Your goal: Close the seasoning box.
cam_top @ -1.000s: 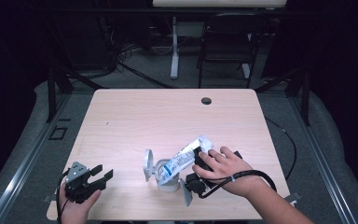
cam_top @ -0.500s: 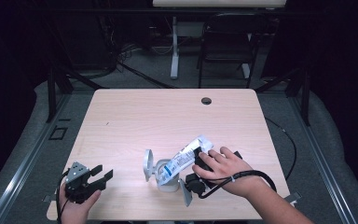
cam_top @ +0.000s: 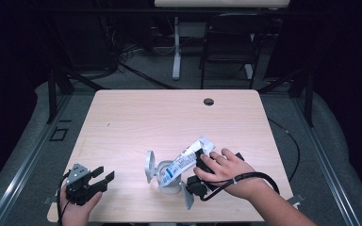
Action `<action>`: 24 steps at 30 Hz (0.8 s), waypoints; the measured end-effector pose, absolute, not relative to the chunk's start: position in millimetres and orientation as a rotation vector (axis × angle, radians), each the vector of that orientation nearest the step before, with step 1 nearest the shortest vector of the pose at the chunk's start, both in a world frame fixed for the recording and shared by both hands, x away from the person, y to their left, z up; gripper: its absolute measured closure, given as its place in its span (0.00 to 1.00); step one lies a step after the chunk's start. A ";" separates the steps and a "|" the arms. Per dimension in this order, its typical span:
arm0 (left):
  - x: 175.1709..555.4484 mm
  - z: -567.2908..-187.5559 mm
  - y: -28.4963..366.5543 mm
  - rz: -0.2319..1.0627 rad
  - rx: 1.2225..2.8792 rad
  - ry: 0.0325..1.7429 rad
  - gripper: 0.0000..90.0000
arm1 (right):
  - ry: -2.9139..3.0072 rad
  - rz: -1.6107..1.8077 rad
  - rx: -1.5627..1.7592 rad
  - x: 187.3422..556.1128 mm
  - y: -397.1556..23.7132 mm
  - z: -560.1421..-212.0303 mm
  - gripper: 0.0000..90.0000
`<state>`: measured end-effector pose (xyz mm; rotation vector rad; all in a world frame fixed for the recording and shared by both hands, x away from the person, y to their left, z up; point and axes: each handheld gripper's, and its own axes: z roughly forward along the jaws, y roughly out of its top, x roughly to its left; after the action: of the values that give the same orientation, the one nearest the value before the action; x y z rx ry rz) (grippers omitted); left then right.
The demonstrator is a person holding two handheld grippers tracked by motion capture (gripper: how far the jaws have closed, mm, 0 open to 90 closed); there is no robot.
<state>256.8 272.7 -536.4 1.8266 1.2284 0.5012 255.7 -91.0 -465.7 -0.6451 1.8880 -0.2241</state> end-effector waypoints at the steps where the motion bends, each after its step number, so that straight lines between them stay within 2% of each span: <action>1: 256.8 -536.3 272.7 0.503 1.826 1.228 0.54 | 1.888 -0.224 -0.646 255.6 -90.8 -465.5 0.98; 24: 255.8 -536.0 273.5 0.508 1.815 1.229 0.54 | 1.871 -0.238 -0.667 253.1 -88.3 -462.5 0.99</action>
<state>255.8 273.5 -536.0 1.8152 1.2292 0.5080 253.1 -88.3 -462.5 -0.6666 1.8709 -0.2379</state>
